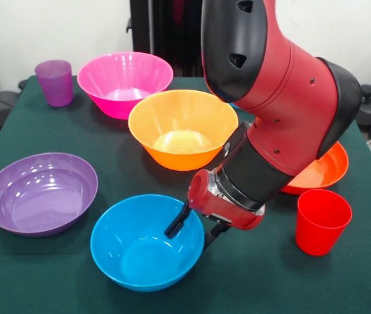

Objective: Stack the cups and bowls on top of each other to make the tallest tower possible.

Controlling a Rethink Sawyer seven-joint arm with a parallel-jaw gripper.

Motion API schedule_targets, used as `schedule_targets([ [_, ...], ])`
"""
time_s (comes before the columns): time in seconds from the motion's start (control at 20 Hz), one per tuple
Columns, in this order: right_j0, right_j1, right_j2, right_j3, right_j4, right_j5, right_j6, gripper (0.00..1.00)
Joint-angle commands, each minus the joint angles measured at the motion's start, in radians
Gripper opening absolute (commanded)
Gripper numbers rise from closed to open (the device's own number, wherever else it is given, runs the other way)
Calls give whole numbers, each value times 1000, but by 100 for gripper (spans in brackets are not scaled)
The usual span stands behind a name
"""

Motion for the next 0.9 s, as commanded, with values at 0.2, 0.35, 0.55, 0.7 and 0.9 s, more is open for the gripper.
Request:
schedule_targets([
  [0.2,-11,-75,109,80,27,-58,130,100],
  [0.35,-12,-156,153,141,63,-68,129,100],
  [0.55,-8,-227,174,190,91,-33,112,100],
  [0.7,-7,-262,182,231,110,-48,125,100],
  [0.9,-7,-286,197,260,143,-38,140,100],
])
